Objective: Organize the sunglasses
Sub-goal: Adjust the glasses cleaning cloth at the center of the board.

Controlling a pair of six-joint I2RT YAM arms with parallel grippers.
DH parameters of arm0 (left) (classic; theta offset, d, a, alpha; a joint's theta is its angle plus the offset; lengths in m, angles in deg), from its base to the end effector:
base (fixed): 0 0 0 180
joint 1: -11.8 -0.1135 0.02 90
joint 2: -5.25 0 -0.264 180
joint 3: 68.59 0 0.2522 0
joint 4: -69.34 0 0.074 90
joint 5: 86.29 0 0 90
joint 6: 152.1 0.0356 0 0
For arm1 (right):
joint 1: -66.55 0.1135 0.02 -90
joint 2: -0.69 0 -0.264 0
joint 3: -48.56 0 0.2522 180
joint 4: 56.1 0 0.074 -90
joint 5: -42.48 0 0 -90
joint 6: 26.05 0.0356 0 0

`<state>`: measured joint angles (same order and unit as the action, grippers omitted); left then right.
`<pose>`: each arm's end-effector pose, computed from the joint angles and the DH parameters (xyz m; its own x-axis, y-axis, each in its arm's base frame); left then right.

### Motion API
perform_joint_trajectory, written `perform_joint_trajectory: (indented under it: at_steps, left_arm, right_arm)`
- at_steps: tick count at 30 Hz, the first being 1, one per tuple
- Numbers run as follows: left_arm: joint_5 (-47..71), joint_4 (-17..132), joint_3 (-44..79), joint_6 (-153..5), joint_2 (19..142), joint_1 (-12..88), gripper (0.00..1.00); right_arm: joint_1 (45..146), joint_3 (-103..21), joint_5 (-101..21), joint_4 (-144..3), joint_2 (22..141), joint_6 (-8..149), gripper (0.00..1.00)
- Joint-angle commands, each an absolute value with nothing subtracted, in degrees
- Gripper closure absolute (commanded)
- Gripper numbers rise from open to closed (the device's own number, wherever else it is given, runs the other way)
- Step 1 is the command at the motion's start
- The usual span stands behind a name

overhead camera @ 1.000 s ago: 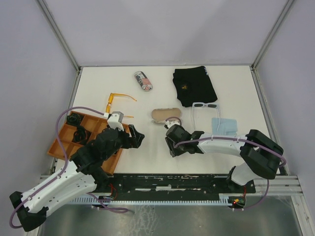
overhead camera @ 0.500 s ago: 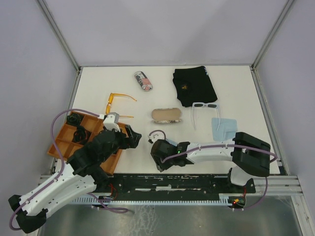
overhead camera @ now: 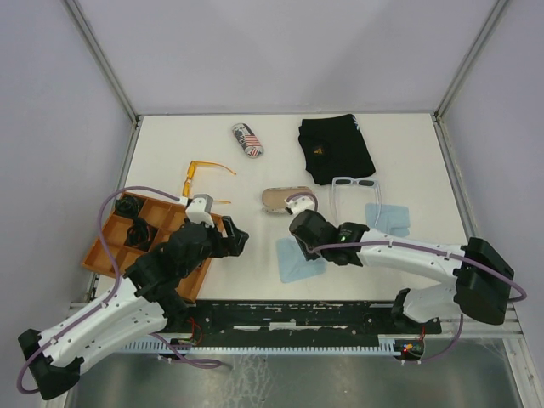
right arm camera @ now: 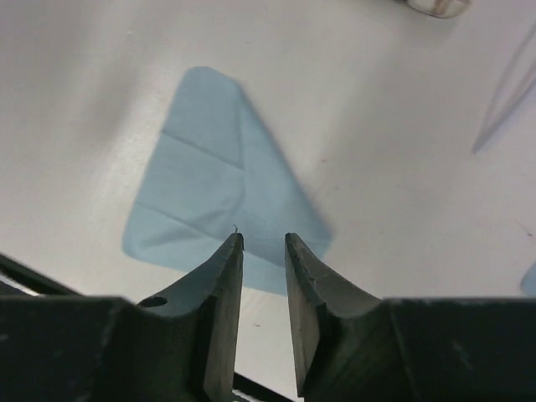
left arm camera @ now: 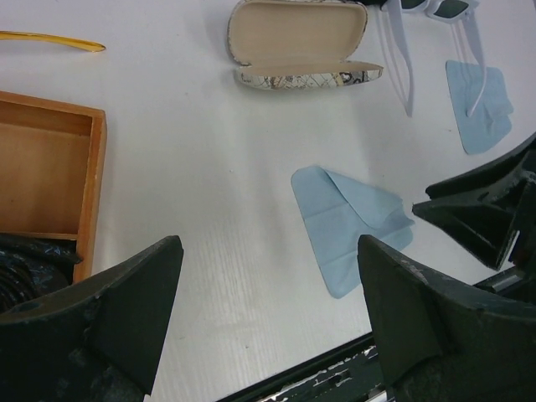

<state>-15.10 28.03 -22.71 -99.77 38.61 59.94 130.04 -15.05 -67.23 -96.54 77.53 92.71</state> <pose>0.1020 -0.0967 0.2615 -0.5700 -0.2307 -0.7886 0.2124 0.8858 -0.4127 0.1309 0.2354 0.2262 -0.6777 -0.3438 -0.6501 -0.4873 0.8720 0.0469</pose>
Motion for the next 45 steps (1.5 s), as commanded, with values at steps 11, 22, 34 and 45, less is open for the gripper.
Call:
perform_joint_trajectory:
  at_steps: [11,22,34,45]
  left_arm:
    - [-12.6,33.3,-23.4,-101.9,40.8,60.1,0.09]
    - [-12.8,32.6,-23.9,-102.1,39.9,60.1,0.09]
    - [-12.6,32.6,-23.6,-101.7,40.0,60.1,0.09]
    - [-12.8,32.7,-23.5,-101.4,40.5,60.0,0.09]
  right_arm:
    - [124.2,-17.9,-58.9,-94.8,87.7,81.5,0.78]
    - [123.6,-18.4,-55.4,-94.1,91.7,81.2,0.70]
    - [123.5,-19.3,-56.9,-95.3,94.6,80.6,0.65]
    - [123.0,-19.3,-57.3,-95.9,93.9,81.5,0.86]
